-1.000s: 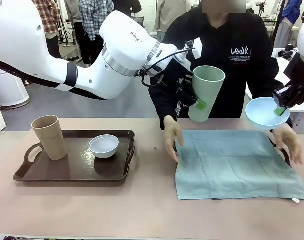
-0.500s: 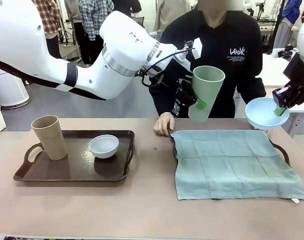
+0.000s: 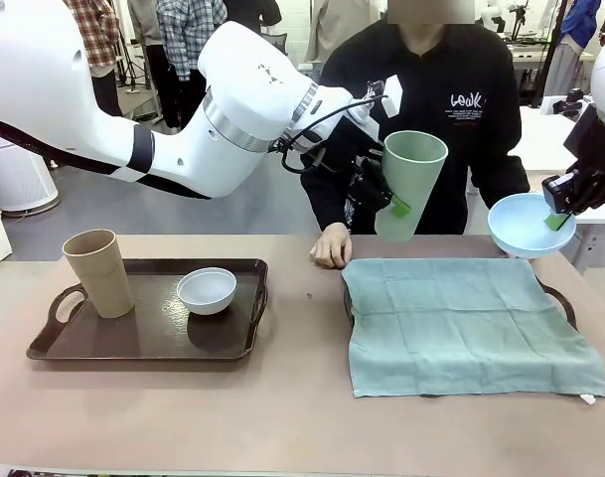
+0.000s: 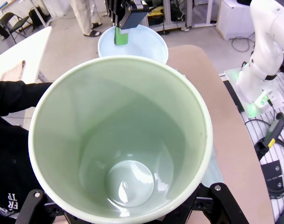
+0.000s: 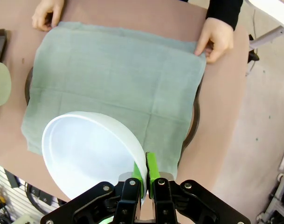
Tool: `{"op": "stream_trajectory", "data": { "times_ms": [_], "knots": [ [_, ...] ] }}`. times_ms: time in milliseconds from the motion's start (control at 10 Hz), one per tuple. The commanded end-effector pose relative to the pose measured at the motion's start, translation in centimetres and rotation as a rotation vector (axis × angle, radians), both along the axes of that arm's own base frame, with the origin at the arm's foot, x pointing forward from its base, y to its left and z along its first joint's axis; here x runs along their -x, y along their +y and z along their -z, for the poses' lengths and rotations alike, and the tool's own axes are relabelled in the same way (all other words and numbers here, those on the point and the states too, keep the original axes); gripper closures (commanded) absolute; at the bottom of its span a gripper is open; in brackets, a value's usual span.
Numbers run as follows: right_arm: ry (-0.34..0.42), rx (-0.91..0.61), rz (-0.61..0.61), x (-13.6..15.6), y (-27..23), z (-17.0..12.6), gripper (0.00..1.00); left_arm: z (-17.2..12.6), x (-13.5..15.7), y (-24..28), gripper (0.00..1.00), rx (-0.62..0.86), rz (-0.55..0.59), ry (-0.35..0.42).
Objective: Set up a tray with a mat and arrange the tableware.
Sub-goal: Place the Picnic Bowl and Reusable plastic cup back onto the Handle tray in front of the human's position.
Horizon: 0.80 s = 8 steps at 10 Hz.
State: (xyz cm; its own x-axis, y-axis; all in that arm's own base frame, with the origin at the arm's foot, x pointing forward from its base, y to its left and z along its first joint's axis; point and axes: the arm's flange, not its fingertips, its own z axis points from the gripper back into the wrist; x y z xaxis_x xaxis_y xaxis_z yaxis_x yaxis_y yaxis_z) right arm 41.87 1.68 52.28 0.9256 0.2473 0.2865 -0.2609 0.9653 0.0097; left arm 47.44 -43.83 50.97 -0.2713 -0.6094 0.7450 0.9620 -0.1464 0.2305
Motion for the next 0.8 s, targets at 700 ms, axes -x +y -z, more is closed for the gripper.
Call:
{"op": "stream_trajectory", "data": {
  "times_ms": [700],
  "knots": [
    [-0.014, -0.09, -0.087, -0.7, 0.1, 1.7, 0.95, 4.8, -1.2, -1.1, 0.15, 0.086, 0.056, 0.016]
  ]
}}
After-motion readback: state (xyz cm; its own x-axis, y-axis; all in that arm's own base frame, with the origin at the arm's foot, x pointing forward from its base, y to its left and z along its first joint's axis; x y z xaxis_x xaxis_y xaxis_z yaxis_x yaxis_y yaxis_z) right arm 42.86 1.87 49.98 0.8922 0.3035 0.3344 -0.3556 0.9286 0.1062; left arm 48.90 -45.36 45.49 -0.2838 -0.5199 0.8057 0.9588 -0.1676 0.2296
